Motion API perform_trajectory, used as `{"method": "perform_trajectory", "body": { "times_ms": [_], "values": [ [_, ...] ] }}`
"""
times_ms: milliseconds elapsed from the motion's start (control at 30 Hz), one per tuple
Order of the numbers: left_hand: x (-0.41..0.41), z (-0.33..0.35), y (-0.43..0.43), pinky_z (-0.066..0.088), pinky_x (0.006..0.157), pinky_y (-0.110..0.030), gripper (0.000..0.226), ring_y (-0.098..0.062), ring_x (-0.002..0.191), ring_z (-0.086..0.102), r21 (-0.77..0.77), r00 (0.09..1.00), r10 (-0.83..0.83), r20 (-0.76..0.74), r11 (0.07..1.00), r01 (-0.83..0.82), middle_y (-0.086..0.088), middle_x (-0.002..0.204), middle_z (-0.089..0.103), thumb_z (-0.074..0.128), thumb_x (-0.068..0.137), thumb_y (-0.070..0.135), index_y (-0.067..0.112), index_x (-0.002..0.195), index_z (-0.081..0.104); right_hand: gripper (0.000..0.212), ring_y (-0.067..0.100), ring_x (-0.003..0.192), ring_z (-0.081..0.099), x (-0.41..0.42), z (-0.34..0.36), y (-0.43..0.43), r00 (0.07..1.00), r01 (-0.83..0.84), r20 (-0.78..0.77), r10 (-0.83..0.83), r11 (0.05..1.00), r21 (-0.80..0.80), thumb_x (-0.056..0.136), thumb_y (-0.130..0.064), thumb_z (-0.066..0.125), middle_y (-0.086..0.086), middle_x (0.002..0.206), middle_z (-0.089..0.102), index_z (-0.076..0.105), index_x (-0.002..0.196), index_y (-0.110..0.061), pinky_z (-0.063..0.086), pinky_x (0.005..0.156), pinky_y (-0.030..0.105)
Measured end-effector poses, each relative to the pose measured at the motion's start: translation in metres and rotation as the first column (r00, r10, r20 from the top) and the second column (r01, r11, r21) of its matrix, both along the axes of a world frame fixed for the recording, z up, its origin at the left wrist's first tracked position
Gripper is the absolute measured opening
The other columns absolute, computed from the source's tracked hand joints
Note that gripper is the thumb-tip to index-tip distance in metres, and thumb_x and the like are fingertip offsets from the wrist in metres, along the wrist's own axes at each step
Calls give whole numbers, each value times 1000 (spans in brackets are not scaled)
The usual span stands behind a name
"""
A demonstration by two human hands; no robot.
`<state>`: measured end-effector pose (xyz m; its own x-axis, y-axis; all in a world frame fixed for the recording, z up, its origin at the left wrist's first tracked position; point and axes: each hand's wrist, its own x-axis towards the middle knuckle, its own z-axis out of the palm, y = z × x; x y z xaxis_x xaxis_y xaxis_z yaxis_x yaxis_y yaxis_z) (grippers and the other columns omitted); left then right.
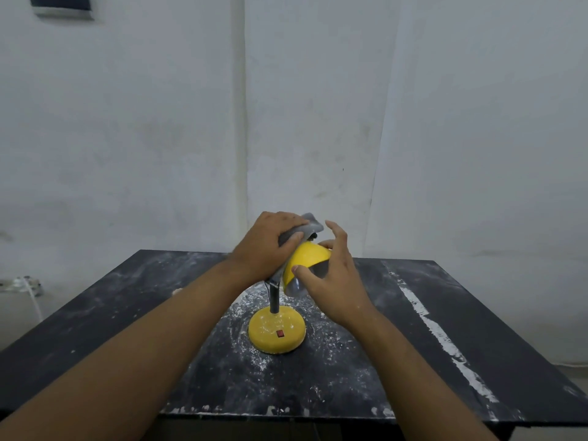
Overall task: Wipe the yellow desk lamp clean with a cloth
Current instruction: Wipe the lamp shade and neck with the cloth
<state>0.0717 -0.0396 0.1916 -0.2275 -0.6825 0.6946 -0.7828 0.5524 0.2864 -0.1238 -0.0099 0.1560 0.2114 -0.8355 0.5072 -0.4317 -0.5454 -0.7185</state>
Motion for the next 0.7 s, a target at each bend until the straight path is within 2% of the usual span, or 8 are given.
{"method": "perform_trajectory", "body": {
  "times_ms": [133, 267, 367, 467, 533, 567, 633, 700],
  "values": [
    [-5, 22, -9, 46, 97, -35, 30, -24, 115, 63, 125, 998, 58, -15, 991, -56, -5, 127, 74, 53, 109, 25, 21, 130, 73, 95, 24, 122, 53, 2, 3, 0, 1000, -13, -13, 13, 1000, -6, 89, -45, 76, -4, 137, 49, 10, 157, -52, 50, 92, 41],
    [-6, 32, -22, 48, 86, -35, 37, -27, 107, 65, 367, 977, 170, -129, 924, -112, -13, 125, 74, 41, 113, 25, 11, 118, 74, 96, 27, 122, 53, 2, 4, 0, 1000, -7, -26, 7, 1000, 2, 88, -46, 76, -3, 136, 48, 9, 157, -52, 52, 93, 45],
    [-2, 30, -25, 44, 77, -33, 41, -28, 100, 62, 459, 935, 228, -271, 884, -83, -13, 114, 72, 37, 115, 29, 10, 105, 72, 95, 29, 123, 53, 0, 3, 0, 1000, 2, -31, -1, 1000, 9, 87, -47, 75, -3, 136, 49, 10, 157, -53, 54, 95, 51],
    [7, 18, -21, 51, 86, -37, 39, -32, 105, 66, 532, 892, 281, -355, 845, -54, -15, 117, 73, 42, 115, 34, 12, 116, 74, 94, 29, 126, 51, 0, 2, 2, 999, 2, -32, -1, 1000, 15, 86, -47, 74, -4, 139, 47, 11, 156, -54, 53, 98, 55],
    [13, 7, -17, 54, 96, -48, 41, -38, 113, 70, 532, 845, 290, -449, 847, -8, -18, 119, 76, 48, 113, 38, 9, 113, 76, 94, 28, 129, 49, -1, 2, 2, 1000, -3, -28, 4, 1000, 14, 87, -47, 74, -5, 141, 46, 11, 156, -54, 51, 101, 55],
    [14, 3, -14, 56, 95, -47, 42, -36, 112, 71, 499, 816, 277, -507, 867, 15, -13, 114, 78, 48, 113, 38, 9, 112, 77, 94, 28, 130, 49, 0, 2, 2, 1000, -6, -27, 6, 1000, 12, 87, -46, 74, -5, 142, 46, 11, 157, -53, 51, 101, 54],
    [10, 1, -4, 59, 89, -29, 32, -16, 107, 72, 364, 752, 189, -631, 929, 72, 8, 110, 76, 47, 114, 34, 21, 115, 77, 93, 26, 131, 48, 0, 3, 3, 999, -8, -32, 8, 1000, 6, 88, -46, 74, -5, 142, 46, 11, 157, -53, 50, 102, 51],
    [4, -1, 4, 56, 93, -19, 26, 2, 109, 68, 241, 757, 72, -650, 964, 115, 19, 119, 72, 54, 111, 38, 30, 125, 74, 93, 25, 131, 48, 1, 3, 3, 999, -5, -40, 5, 1000, -4, 88, -47, 73, -6, 143, 46, 11, 157, -52, 49, 103, 50]
  ]
}}
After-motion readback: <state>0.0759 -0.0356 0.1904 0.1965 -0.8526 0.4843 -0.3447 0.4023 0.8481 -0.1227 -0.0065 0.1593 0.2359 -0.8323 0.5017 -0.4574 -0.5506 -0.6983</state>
